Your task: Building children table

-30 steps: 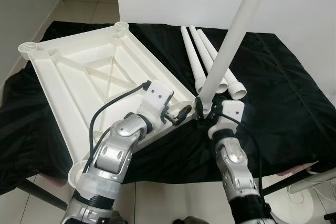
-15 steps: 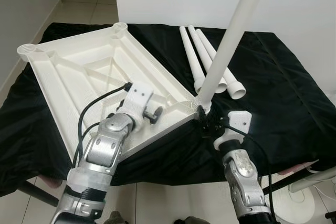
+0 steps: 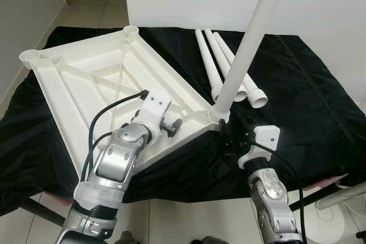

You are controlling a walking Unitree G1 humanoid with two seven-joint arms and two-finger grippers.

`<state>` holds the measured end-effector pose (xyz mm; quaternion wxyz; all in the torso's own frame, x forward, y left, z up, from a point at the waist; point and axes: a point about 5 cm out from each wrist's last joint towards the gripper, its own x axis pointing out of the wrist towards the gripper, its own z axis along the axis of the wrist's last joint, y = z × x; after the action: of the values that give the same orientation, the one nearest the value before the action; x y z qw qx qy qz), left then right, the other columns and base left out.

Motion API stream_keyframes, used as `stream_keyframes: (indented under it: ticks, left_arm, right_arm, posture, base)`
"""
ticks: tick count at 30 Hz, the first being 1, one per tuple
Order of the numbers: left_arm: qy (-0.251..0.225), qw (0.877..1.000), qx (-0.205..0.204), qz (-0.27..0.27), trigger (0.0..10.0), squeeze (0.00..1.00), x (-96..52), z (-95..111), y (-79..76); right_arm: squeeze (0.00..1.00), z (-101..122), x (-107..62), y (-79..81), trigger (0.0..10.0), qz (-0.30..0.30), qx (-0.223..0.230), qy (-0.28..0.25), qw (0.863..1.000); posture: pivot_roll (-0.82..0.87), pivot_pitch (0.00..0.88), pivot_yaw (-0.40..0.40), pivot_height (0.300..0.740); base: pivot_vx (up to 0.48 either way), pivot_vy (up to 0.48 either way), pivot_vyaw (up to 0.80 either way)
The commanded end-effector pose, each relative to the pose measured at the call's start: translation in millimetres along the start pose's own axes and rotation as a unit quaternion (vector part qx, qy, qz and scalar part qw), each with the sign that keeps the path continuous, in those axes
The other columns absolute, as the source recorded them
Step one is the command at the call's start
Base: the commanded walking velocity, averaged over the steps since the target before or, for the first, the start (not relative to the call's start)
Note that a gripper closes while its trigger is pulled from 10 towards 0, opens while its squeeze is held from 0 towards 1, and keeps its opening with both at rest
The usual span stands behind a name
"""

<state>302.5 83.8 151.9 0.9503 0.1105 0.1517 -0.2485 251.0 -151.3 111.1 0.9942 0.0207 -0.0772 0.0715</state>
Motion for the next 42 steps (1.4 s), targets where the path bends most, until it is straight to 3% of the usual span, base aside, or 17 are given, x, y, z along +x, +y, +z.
stream_keyframes:
  ticks: [1,7,12,14,17,18,19,20,21,22,31,42]
  left_arm:
    - [0.007,1.000,0.001,-0.029,10.0,0.00,-1.7,-1.5,-6.0]
    - [0.050,0.999,0.004,0.001,10.0,0.00,6.5,-12.5,-5.3]
    - [0.054,0.998,0.001,0.010,10.0,0.00,8.4,-12.4,-3.7]
    - [0.092,0.995,-0.019,0.040,10.0,0.00,14.8,-14.0,8.1]
    - [0.106,0.993,-0.029,0.048,10.0,0.00,16.2,-14.6,12.1]
    - [0.118,0.991,-0.036,0.058,6.7,0.00,16.3,-16.1,16.2]
    - [0.118,0.991,-0.036,0.058,6.7,0.00,16.3,-16.1,16.2]
    - [0.123,0.990,-0.041,0.061,2.2,0.00,15.8,-17.2,17.7]
    - [0.123,0.990,-0.041,0.061,2.2,0.00,15.8,-17.2,17.7]
    - [0.129,0.989,-0.041,0.066,0.0,0.00,15.0,-19.0,18.6]
    - [0.130,0.989,-0.038,0.065,0.0,0.00,15.3,-19.8,14.6]
    - [0.128,0.986,-0.037,0.101,0.0,0.00,19.5,-16.7,21.7]
  right_arm:
    - [0.00,-0.3,-1.1,-2.6,10.0,-0.004,0.003,0.005,1.000]
    - [0.00,3.4,4.2,-2.5,10.0,-0.012,0.005,-0.004,1.000]
    - [0.00,3.7,5.8,-1.8,10.0,-0.013,0.005,-0.005,1.000]
    - [0.00,5.4,9.8,-0.4,10.0,-0.014,0.004,-0.009,1.000]
    - [0.00,6.1,10.6,-0.1,10.0,-0.015,0.003,-0.010,1.000]
    - [0.00,6.5,11.1,-0.7,10.0,-0.016,0.001,-0.010,1.000]
    - [0.00,6.5,11.1,-0.7,10.0,-0.016,0.001,-0.010,1.000]
    - [0.00,6.7,11.3,-1.2,10.0,-0.016,0.000,-0.010,1.000]
    - [0.00,6.7,11.3,-1.2,10.0,-0.016,0.000,-0.010,1.000]
    - [0.00,7.3,11.9,-2.0,10.0,-0.018,-0.003,-0.011,1.000]
    - [0.00,7.8,13.6,-2.5,10.0,-0.020,-0.004,-0.012,1.000]
    - [0.00,6.6,15.3,-0.1,10.0,-0.026,-0.004,-0.011,1.000]
  posture:
    - [-0.03,0.002,-0.020,0.740]
    - [-0.04,0.004,-0.018,0.740]
    - [-0.04,0.004,-0.012,0.740]
    - [-0.05,0.003,-0.007,0.740]
    - [-0.05,0.003,-0.007,0.740]
    - [-0.05,0.004,-0.005,0.740]
    - [-0.05,0.004,-0.005,0.740]
    - [-0.05,0.003,-0.004,0.740]
    - [-0.05,0.003,-0.004,0.740]
    - [-0.06,0.004,-0.003,0.740]
    - [-0.06,0.005,0.002,0.740]
    - [-0.05,0.009,0.009,0.740]
  base:
    - [0.000,0.000,0.00]
    - [0.000,0.000,0.00]
    - [0.000,0.000,0.00]
    - [0.000,0.000,0.00]
    - [0.000,0.000,0.00]
    - [0.000,0.000,0.00]
    - [0.000,0.000,0.00]
    - [0.000,0.000,0.00]
    - [0.000,0.000,0.00]
    - [0.000,0.000,0.00]
    - [0.000,0.000,0.00]
    - [0.000,0.000,0.00]
